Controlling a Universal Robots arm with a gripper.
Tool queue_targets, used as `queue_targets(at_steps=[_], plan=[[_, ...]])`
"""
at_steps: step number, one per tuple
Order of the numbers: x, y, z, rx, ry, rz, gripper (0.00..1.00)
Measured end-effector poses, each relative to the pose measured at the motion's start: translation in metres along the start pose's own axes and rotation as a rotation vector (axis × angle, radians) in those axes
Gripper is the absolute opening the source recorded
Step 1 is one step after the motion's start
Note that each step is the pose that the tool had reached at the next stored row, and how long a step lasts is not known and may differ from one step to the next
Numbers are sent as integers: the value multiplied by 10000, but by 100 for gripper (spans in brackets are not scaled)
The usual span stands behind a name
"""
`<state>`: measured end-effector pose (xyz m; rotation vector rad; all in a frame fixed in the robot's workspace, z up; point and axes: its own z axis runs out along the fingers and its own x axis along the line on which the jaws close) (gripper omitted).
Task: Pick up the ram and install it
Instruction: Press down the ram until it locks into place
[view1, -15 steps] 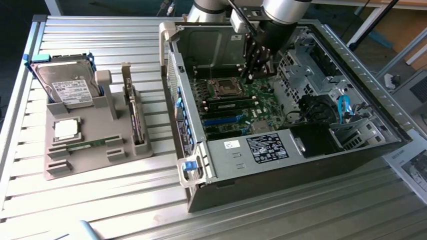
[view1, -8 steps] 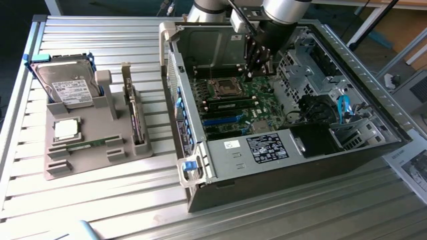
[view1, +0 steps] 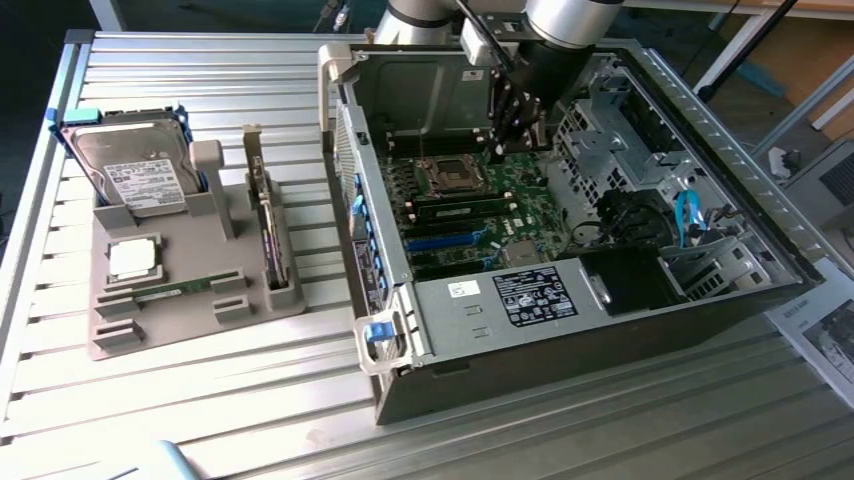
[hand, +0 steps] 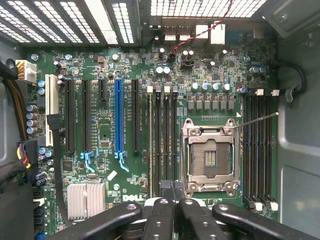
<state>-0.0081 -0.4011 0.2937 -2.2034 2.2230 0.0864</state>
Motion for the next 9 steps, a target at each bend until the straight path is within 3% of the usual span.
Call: queue_targets(at_steps=[9], plan=[[-2,-156,-6,-1,2,0,10]])
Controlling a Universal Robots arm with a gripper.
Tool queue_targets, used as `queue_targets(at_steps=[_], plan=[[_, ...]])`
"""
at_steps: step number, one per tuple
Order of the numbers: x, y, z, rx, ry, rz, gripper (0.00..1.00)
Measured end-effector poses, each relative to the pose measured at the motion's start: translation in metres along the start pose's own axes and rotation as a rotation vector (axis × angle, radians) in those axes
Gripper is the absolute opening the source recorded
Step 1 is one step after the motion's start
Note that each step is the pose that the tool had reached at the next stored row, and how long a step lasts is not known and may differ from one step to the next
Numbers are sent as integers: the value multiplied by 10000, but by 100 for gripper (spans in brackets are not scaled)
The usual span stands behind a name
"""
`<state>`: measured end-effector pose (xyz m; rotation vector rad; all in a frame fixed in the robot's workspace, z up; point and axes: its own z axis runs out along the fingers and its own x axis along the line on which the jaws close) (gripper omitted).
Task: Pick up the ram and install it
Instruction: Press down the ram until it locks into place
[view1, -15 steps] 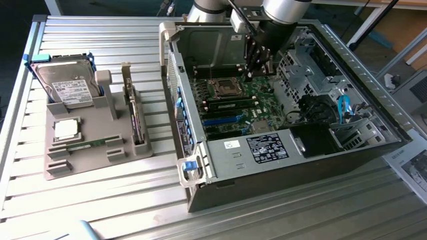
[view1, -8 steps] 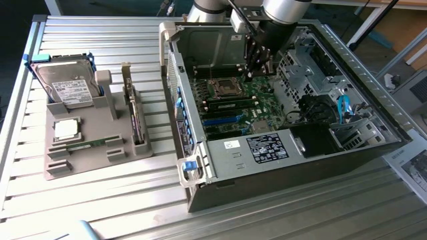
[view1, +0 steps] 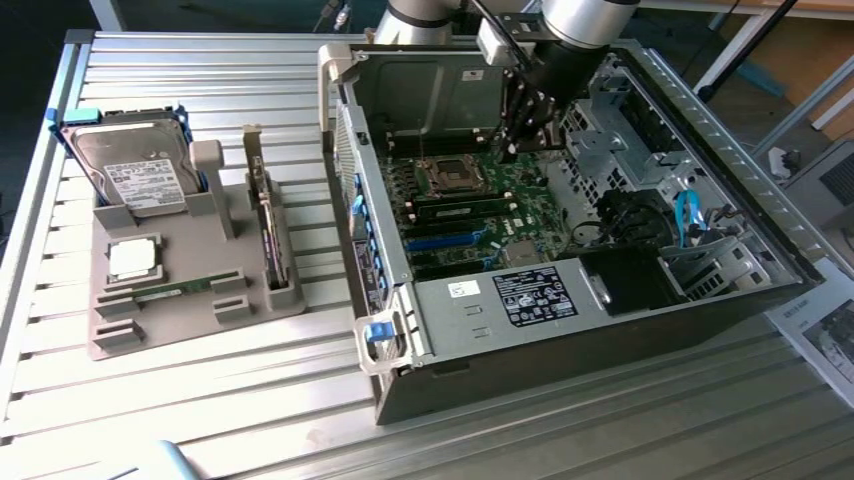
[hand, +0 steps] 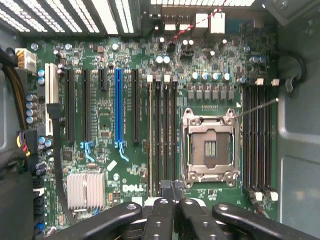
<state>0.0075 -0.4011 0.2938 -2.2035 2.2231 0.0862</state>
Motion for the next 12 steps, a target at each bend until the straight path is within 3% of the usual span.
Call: queue_targets(at_steps=[7,12], plan=[[-2,-187,-5,0,-1,0,10],[-1,-191,-2,1,-3,1,10]])
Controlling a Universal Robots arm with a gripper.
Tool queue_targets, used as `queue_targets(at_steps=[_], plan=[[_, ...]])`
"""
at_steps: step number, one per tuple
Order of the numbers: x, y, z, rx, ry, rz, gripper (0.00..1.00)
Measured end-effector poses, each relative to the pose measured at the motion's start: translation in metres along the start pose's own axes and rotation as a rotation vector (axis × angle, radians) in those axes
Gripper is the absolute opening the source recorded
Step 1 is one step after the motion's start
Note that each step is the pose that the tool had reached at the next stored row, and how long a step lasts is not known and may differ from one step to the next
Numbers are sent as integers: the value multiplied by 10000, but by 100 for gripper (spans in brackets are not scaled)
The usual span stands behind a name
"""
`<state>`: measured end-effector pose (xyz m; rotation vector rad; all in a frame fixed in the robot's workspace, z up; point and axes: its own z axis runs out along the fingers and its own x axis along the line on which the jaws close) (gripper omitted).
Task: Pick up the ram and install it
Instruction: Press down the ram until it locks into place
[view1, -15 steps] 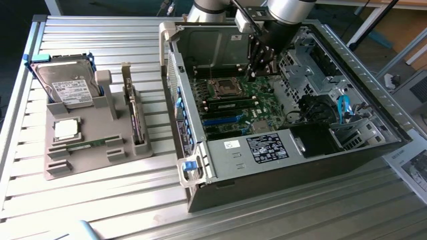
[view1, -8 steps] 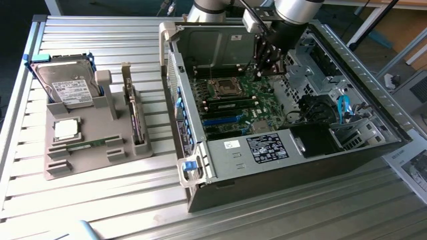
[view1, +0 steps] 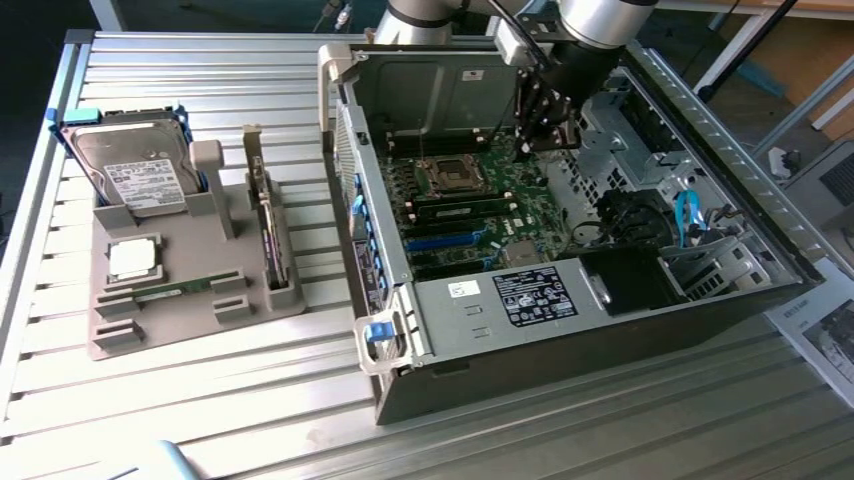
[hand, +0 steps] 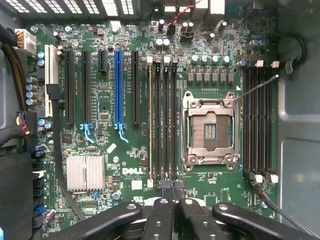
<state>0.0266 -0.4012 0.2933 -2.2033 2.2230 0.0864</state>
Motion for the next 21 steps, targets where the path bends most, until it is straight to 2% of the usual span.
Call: queue_targets(at_steps=[3,9,21], plan=[[6,-1,28,0,2,-1,10],[42,-5,145,1,1,2,10],[117,-15,440,4,0,26,10]])
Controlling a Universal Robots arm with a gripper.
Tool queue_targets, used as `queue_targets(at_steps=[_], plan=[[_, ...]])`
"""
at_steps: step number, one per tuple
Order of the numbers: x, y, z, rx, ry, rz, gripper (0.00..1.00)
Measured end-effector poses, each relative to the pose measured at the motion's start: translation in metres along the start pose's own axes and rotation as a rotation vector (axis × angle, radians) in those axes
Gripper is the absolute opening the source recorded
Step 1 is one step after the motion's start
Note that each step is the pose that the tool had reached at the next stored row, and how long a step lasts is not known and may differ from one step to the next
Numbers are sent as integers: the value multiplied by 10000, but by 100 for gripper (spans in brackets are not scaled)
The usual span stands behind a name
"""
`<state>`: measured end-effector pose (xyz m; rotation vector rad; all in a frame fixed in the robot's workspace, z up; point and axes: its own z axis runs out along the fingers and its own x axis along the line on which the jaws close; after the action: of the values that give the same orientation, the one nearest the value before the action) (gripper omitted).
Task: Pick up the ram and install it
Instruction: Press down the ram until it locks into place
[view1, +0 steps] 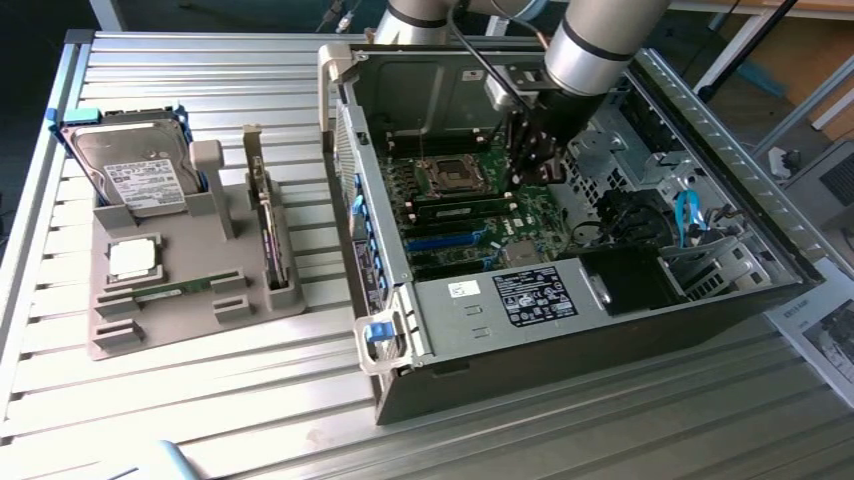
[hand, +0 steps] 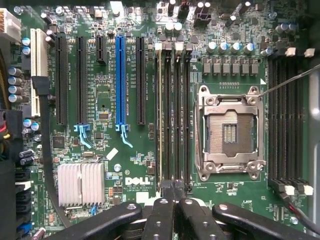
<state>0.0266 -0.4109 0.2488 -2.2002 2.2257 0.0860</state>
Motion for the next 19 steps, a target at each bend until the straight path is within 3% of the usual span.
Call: queue_targets(at_steps=[13,19], plan=[[31,-11,25,0,0,6,10],[38,-13,89,0,1,5,10]])
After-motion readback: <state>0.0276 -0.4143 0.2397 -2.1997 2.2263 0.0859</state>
